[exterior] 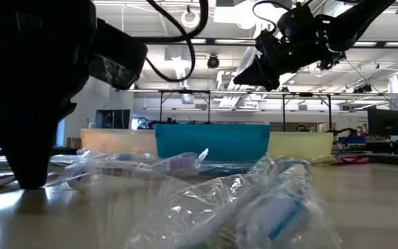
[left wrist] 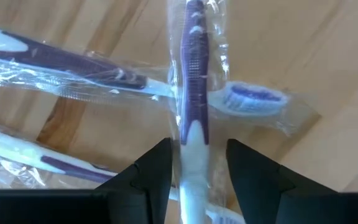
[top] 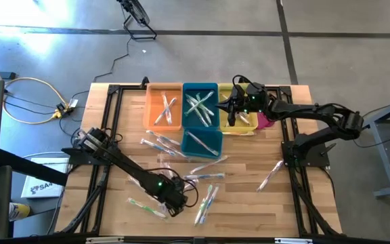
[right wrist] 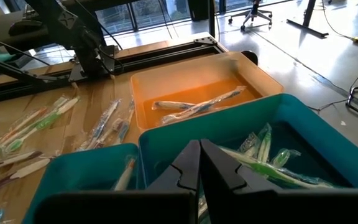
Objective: Pick & Place Toothbrushes
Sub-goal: Put the violet toothbrush into the yellow bin
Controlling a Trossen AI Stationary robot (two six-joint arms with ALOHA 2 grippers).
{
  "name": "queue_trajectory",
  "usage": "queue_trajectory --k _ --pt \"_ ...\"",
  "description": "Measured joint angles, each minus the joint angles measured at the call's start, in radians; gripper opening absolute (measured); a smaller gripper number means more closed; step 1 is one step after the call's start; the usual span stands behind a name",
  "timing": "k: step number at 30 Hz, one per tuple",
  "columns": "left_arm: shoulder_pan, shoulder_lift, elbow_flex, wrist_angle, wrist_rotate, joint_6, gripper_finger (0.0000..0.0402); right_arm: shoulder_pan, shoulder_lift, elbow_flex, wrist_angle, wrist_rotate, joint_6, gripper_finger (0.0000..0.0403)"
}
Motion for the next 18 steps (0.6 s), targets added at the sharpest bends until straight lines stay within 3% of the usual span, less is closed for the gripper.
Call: queue_trajectory --k 6,15,18 --pt "0.000 0.000 -0.001 -0.001 0.012 0.000 0.0142 0.000 0.000 0.000 -0.001 0.000 0.000 0.0004" --pt "0.001 -0.004 -0.002 -0.018 0.016 0.006 0.0052 0.001 0.000 0.000 -0.006 -0.022 0.000 0.0004" --pt "0.013 -0.020 -0.004 -0.018 0.065 0.031 0.0047 0.001 0.000 0.000 -0.005 -0.070 0.000 0.0004"
